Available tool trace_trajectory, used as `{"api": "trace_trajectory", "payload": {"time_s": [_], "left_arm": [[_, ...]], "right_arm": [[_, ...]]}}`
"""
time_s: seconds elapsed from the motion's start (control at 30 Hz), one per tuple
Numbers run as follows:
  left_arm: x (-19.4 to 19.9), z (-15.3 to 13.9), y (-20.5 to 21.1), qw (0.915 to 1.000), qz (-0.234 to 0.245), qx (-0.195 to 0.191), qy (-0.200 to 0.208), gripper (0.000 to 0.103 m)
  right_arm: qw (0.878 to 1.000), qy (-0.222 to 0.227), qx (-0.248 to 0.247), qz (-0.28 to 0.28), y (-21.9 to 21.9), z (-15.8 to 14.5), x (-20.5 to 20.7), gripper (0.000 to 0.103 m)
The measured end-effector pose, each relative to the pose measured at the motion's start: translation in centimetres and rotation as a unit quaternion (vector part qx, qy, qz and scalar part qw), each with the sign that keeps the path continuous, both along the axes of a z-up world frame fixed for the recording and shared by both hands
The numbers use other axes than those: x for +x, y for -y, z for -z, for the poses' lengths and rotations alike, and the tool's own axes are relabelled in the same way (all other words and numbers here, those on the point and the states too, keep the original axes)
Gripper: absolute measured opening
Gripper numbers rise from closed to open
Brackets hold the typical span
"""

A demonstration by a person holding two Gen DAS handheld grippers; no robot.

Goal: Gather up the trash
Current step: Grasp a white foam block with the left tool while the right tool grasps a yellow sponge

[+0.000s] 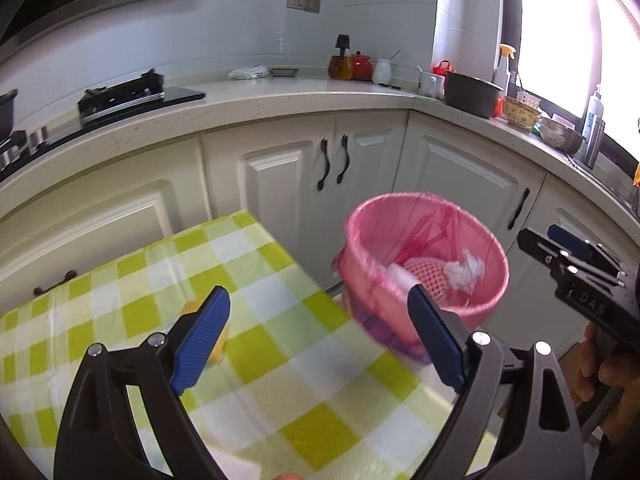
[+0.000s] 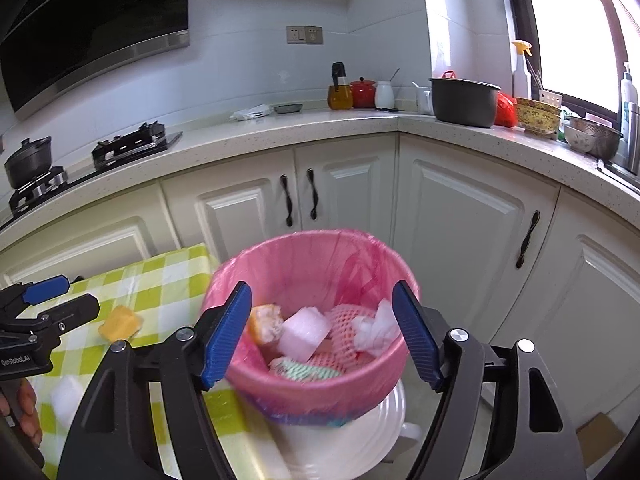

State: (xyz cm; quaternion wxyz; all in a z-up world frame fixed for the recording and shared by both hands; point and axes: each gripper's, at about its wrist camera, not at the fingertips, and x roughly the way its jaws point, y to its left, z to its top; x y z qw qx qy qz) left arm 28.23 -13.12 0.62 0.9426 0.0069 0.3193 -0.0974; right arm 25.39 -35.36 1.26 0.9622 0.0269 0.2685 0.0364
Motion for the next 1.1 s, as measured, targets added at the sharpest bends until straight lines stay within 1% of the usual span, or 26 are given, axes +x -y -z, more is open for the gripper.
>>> {"api": "trace_trajectory", "payload": {"time_s": [0.07, 0.17, 0.23, 0.43, 0.53, 0.7, 0.93, 1.07, 1.1], "left_arm": [[-1.2, 0.8, -1.1, 1.0, -0.007, 0.003, -0.005, 0.091], [-3.0, 2.1, -3.1, 0.9996, -0.021, 0.001, -0.016, 0.092], [-4.0, 2.9, -4.1, 0.9992, -0.032, 0.015, -0.018, 0.094], [-6.4, 5.2, -6.8, 0.9983, -0.04, 0.018, -0.038, 0.097], [-7.0, 6.2, -7.5, 0.9975, -0.042, 0.025, -0.051, 0.098], [-7.1, 7.5, -8.6, 0.9962, -0.046, 0.021, -0.071, 0.098], [-6.9, 8.8, -8.3, 0.995, -0.035, 0.035, -0.087, 0.098], [-6.6, 9.7, -8.6, 0.9938, -0.035, 0.036, -0.099, 0.098], [-6.5, 9.9, -8.7, 0.9934, -0.035, 0.035, -0.103, 0.096]], "right_arm": [[1.0, -0.004, 0.003, -0.006, -0.7, 0.3, -0.9, 0.072], [1.0, -0.01, 0.004, -0.015, -2.1, 1.2, -2.5, 0.072], [1.0, -0.015, 0.005, -0.02, -2.9, 1.7, -3.3, 0.074], [0.998, -0.039, 0.001, -0.041, -5.1, 3.4, -4.9, 0.076], [0.998, -0.045, -0.003, -0.049, -5.7, 3.9, -5.2, 0.076], [0.997, -0.05, -0.004, -0.063, -6.8, 4.0, -5.2, 0.079], [0.995, -0.054, -0.01, -0.087, -8.8, 4.2, -5.1, 0.08], [0.994, -0.057, -0.013, -0.094, -9.7, 4.4, -4.8, 0.08], [0.994, -0.057, -0.013, -0.095, -9.8, 4.4, -4.8, 0.081]]}}
